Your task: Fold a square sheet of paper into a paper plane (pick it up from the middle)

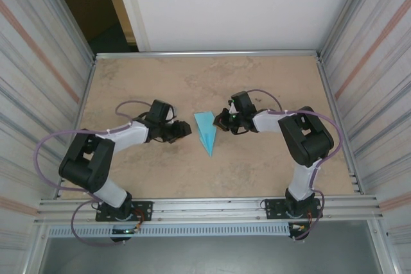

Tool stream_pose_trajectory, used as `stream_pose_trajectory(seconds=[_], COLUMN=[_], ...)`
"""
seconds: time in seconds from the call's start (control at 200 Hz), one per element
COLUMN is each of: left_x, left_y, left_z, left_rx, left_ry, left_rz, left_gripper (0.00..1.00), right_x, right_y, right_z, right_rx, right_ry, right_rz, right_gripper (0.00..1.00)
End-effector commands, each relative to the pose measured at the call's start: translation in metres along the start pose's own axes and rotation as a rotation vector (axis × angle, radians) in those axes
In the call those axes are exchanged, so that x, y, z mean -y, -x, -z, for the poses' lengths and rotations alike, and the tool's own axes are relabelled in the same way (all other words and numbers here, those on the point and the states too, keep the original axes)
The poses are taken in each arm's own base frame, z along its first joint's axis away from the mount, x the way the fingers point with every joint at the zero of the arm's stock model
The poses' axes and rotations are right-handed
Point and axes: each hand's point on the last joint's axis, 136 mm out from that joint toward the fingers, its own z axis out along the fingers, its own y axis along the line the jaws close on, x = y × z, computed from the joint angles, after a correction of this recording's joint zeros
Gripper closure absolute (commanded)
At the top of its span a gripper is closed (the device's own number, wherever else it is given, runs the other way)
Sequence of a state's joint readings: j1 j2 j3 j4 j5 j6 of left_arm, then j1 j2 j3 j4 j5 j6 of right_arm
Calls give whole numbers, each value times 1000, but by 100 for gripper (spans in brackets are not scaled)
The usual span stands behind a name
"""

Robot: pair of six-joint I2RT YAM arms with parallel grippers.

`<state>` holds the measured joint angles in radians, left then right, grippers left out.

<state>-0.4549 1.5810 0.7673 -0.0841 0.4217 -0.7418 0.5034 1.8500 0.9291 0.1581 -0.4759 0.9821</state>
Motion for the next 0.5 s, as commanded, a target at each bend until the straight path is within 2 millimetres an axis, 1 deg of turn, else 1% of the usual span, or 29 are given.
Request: stream_pose_trajectory(seconds=[0.0,0.085,0.135,0.236,0.386,0.496], left_x=[18,22,25,24,25,28], left_y=[2,1,1,0,4,8], left_z=[-6,-10,-12,-16,-24,-30], left_rx=[-11,-23,-26,-38,-48,-52], left_ry=[-59,-66,-76,-76,-79,-80], left_rz=[-8,-11,-17,-9,-2,-1], left_gripper=[56,57,59,61,69,71], right_x=[9,12,14,17,23,27], right_y=[-4,-4,-4,-4,-4,-3], right_z=[1,2,3,4,5,5], right_rx=[-15,-15,-13,-9,-7,-8], right_ry=[-7,-15,-19,-33,-57,-66], right_rz=[18,17,18,20,17,18], right_gripper=[96,95,95,95,95,95])
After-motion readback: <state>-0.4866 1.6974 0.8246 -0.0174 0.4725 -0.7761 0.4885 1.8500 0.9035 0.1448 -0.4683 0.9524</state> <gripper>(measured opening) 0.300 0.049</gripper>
